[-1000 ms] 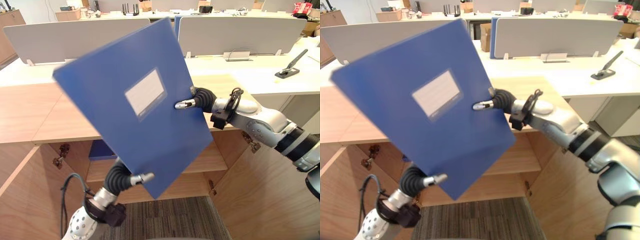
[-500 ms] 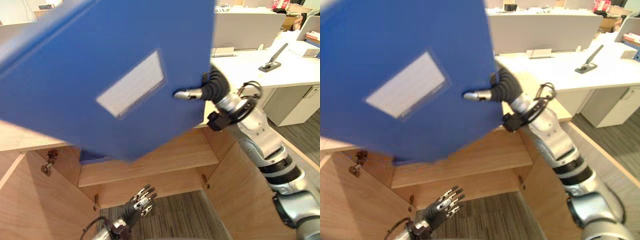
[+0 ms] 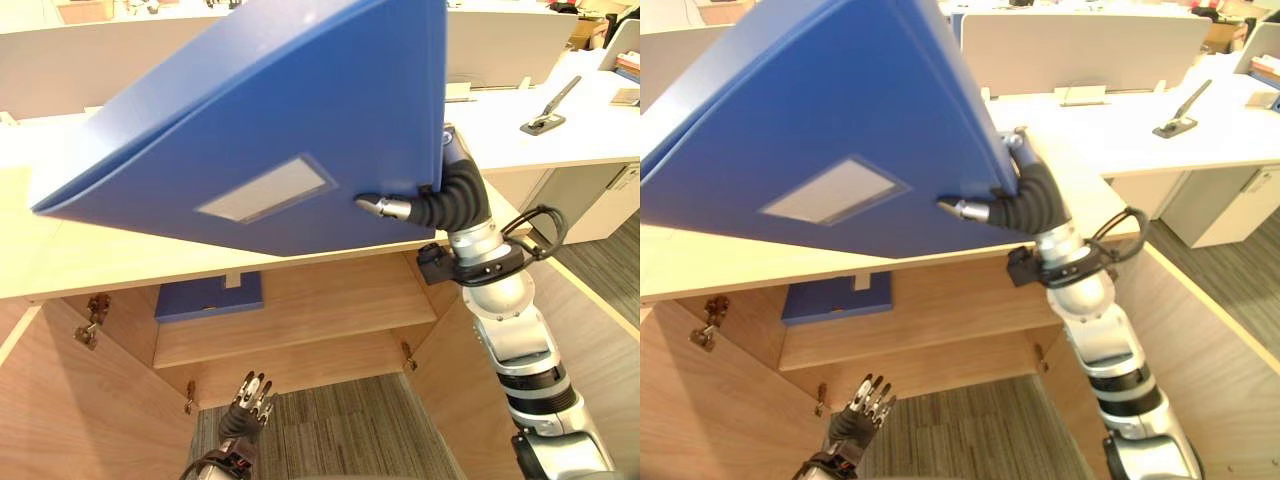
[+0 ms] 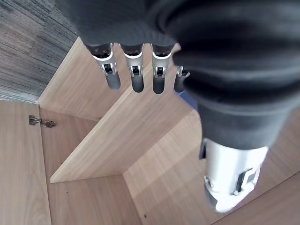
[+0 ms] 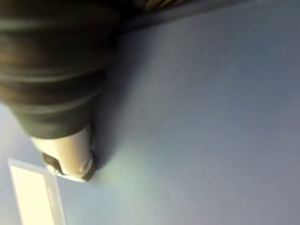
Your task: Walk over to the cabinet, pick up the folder, carry it to the office cabinet, place the folder inside the office cabinet, then close the office cabinet door
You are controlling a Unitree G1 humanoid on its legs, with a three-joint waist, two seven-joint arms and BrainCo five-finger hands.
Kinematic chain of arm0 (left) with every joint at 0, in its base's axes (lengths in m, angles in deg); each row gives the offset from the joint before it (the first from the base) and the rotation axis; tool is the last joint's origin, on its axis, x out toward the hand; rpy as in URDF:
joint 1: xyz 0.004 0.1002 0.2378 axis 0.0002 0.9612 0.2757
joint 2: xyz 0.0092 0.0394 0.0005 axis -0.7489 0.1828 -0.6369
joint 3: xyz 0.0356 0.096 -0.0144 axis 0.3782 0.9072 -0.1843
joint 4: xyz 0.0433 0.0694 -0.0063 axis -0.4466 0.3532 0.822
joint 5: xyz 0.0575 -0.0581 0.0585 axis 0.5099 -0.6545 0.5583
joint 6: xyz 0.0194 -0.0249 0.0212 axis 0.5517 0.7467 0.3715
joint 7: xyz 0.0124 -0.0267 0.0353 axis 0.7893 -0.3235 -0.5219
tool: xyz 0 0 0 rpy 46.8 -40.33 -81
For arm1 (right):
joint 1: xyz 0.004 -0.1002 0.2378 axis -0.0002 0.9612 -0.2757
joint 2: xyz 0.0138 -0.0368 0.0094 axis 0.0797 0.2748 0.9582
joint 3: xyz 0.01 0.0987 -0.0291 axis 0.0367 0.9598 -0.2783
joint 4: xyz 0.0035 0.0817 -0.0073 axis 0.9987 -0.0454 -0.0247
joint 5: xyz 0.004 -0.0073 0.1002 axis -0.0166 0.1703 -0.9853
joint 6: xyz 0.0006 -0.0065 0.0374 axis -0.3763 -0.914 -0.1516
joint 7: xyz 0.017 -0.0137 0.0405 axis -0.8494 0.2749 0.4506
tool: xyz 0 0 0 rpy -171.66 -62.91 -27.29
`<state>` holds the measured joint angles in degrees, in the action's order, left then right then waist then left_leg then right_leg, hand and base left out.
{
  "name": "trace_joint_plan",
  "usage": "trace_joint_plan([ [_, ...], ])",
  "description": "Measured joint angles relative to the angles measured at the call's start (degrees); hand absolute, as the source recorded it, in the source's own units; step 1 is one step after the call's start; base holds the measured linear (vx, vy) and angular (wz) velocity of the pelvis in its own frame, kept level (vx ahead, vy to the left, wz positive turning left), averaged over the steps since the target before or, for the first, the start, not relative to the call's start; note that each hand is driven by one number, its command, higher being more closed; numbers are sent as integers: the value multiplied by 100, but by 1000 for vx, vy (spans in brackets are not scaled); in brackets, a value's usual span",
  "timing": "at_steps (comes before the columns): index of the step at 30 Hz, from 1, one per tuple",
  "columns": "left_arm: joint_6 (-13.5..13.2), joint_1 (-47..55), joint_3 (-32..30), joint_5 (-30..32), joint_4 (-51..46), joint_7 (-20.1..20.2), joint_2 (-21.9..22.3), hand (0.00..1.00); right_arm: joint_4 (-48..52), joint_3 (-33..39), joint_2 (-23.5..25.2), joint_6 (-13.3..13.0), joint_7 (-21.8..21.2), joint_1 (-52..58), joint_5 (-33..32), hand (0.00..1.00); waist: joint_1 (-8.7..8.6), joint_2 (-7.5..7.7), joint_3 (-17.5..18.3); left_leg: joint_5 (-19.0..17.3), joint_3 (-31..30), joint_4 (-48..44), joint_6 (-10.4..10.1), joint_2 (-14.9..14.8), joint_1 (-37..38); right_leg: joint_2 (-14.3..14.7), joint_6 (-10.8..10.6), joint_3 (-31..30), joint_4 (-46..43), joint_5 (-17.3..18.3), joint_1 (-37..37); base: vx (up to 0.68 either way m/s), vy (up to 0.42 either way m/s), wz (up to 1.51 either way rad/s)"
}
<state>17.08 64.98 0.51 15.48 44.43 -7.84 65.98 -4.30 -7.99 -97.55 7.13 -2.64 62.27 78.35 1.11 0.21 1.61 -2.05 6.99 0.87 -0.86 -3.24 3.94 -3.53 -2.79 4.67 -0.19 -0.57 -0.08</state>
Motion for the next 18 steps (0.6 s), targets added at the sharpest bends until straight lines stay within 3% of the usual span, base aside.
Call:
trace_joint_plan([
  [3,-163,-2,-229,256,0,-211,150,0,99,-410,-77,-188,-27,270,280,100,1,42,-26,-2,-3,-12,2,-1,0,0,0,1,0,0,-6,0,0,0],
  [8,-539,-20,-342,1171,0,-732,274,0,-802,-2136,-1089,-373,-499,294,895,100,49,132,-67,-2,-47,-22,4,0,-16,-3,-1,31,0,2,-17,-1,1,3],
  [12,-542,27,-222,1367,138,-688,217,0,-1874,-2805,-1676,-346,-834,201,1096,100,153,169,-77,23,-139,-40,34,20,-123,-20,0,122,15,1,33,15,8,12],
  [18,-530,19,-28,1224,558,-333,88,0,-2321,-3030,-1775,-382,-1127,-93,1150,100,171,169,-76,24,-197,-112,37,9,-181,-14,5,146,45,-1,28,7,5,2],
])
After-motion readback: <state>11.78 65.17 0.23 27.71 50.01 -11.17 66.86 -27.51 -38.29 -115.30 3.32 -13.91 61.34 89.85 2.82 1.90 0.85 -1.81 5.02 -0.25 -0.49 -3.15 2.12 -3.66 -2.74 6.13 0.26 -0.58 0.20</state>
